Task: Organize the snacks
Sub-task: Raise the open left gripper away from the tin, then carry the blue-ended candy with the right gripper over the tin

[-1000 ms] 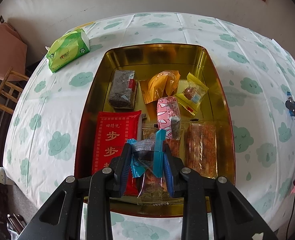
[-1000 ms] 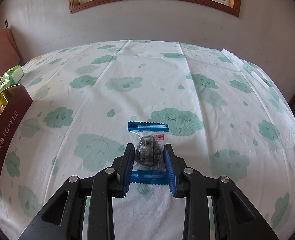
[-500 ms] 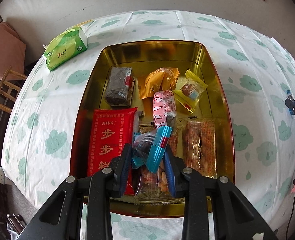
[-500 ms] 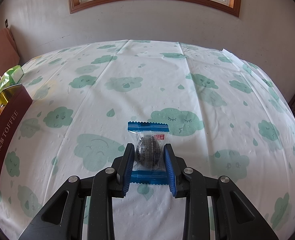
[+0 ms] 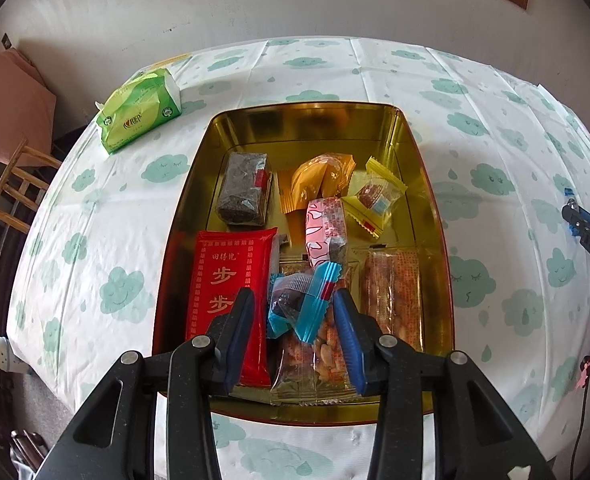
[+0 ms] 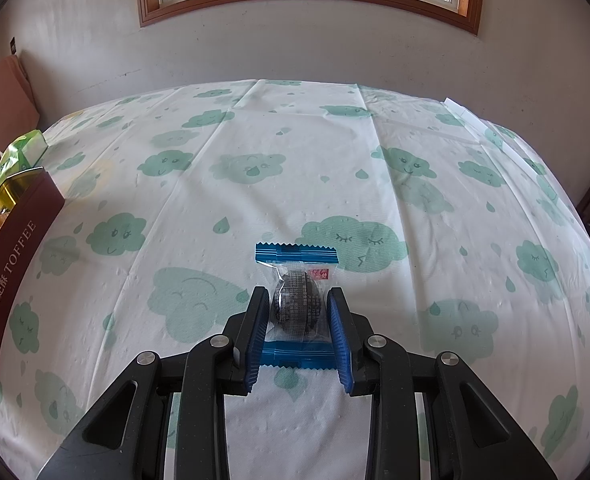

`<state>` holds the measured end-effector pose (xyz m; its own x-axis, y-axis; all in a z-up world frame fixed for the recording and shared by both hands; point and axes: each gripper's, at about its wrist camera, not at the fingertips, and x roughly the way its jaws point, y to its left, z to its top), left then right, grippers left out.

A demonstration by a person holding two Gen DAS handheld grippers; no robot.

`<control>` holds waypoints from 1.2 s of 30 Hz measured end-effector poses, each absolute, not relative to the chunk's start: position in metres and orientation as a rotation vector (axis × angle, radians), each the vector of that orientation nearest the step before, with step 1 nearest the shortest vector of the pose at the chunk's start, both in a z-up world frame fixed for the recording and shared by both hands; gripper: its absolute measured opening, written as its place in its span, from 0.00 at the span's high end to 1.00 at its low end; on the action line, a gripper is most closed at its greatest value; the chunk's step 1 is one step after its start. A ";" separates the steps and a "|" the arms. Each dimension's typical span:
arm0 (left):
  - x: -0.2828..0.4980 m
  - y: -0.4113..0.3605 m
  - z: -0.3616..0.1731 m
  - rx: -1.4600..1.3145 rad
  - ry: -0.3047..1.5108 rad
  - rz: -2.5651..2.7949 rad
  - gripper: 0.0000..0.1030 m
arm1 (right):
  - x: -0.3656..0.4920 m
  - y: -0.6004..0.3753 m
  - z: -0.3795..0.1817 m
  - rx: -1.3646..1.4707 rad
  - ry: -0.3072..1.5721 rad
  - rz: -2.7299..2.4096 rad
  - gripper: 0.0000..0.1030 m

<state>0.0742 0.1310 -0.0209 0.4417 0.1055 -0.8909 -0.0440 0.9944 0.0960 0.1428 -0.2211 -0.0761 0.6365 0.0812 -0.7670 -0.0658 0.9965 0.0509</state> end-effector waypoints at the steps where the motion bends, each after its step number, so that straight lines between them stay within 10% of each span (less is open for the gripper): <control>1: 0.074 0.131 -0.020 0.062 1.105 0.093 0.62 | 0.143 -0.221 -0.076 0.018 0.877 0.084 0.69; 36: 0.042 0.162 0.021 0.052 0.927 0.207 0.37 | 0.144 -0.223 -0.077 0.011 0.890 0.062 0.70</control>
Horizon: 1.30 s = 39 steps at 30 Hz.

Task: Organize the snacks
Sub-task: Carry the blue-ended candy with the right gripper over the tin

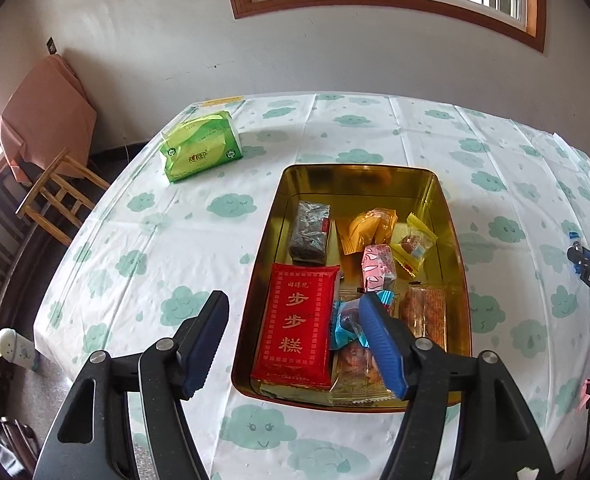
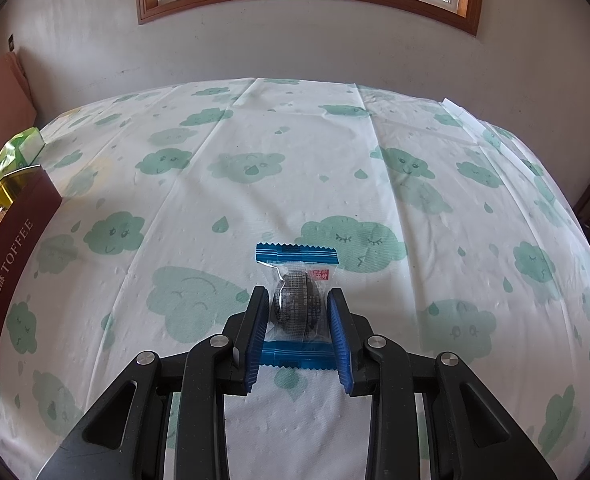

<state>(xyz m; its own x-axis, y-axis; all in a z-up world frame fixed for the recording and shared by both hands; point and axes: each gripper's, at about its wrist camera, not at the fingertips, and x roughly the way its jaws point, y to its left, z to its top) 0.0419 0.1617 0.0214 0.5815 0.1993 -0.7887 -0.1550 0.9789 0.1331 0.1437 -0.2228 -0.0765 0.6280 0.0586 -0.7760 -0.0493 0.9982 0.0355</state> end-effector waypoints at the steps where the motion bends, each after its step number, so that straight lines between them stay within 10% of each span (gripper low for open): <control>1: 0.041 0.162 0.022 0.054 0.927 0.209 0.37 | 0.144 -0.223 -0.076 0.012 0.892 0.056 0.71; 39: 0.014 0.218 -0.004 -0.083 0.977 0.308 0.16 | 0.094 -0.076 0.005 0.007 0.804 0.349 0.73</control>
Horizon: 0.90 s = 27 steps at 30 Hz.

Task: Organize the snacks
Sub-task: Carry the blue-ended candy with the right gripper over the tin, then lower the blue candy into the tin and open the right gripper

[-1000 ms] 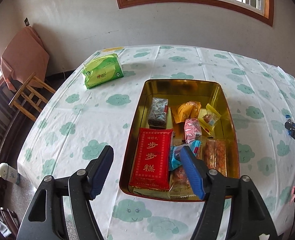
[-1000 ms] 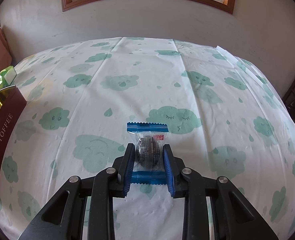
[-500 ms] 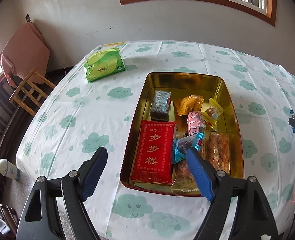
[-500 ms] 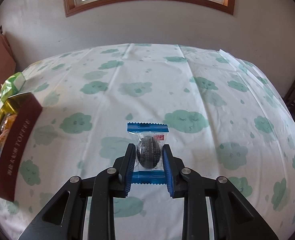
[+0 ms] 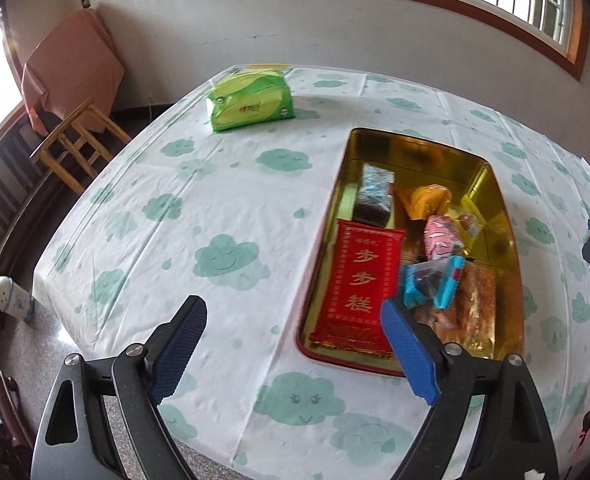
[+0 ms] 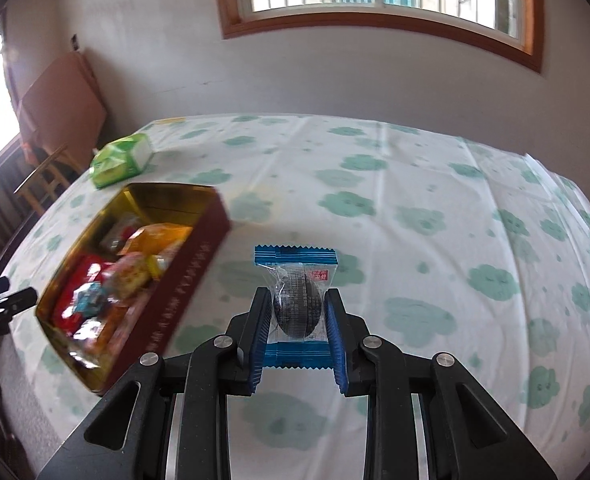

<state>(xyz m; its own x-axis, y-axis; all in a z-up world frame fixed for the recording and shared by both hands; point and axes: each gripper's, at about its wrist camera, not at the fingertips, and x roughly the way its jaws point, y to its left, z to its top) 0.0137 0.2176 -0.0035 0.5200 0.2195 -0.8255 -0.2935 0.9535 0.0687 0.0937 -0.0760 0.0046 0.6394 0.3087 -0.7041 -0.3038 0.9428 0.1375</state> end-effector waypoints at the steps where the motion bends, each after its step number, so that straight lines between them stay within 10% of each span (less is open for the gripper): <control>1: 0.013 0.221 -0.004 -0.088 0.978 0.313 0.16 | 0.091 -0.068 0.007 0.004 0.802 0.367 0.73; 27: -0.011 0.259 0.001 -0.100 0.961 0.402 0.14 | 0.079 0.064 -0.012 -0.136 0.858 0.572 0.73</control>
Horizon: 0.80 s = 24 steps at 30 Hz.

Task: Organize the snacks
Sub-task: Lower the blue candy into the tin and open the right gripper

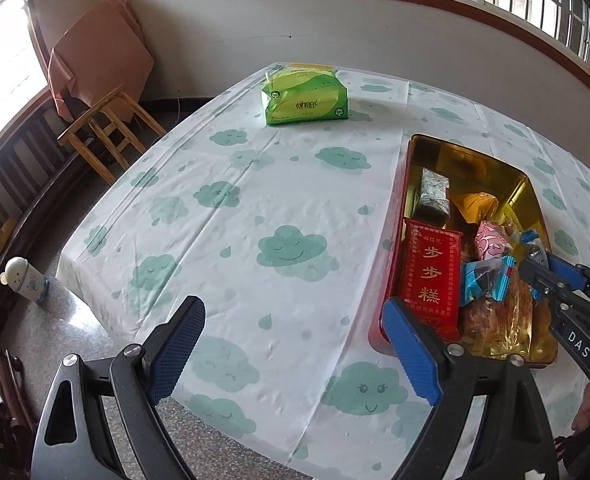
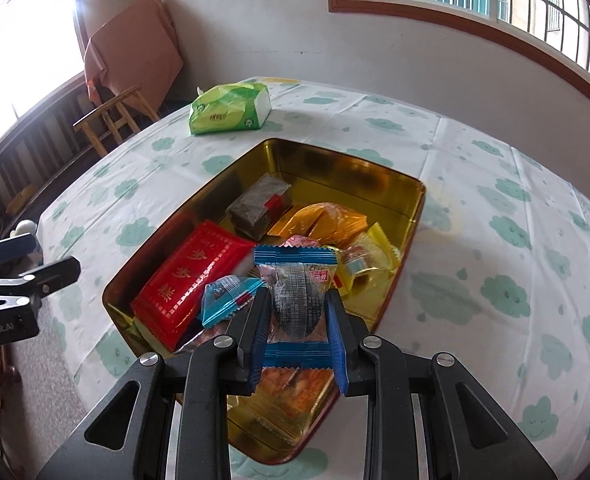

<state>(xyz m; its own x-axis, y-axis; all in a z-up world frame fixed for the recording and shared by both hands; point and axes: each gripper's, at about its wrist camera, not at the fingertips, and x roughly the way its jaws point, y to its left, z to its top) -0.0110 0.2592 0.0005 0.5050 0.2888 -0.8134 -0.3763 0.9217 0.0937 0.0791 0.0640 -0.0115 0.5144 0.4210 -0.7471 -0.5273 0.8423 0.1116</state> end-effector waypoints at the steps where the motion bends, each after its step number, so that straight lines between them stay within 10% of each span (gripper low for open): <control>1: -0.011 0.261 0.001 -0.100 0.960 0.406 0.14 | 0.080 0.066 -0.013 -0.140 0.859 0.571 0.73; 19: -0.011 0.254 0.003 -0.101 0.962 0.395 0.14 | 0.089 0.076 -0.030 -0.149 0.892 0.528 0.70; 24: -0.012 0.250 0.005 -0.097 0.961 0.390 0.14 | 0.081 0.071 -0.018 -0.135 0.854 0.530 0.34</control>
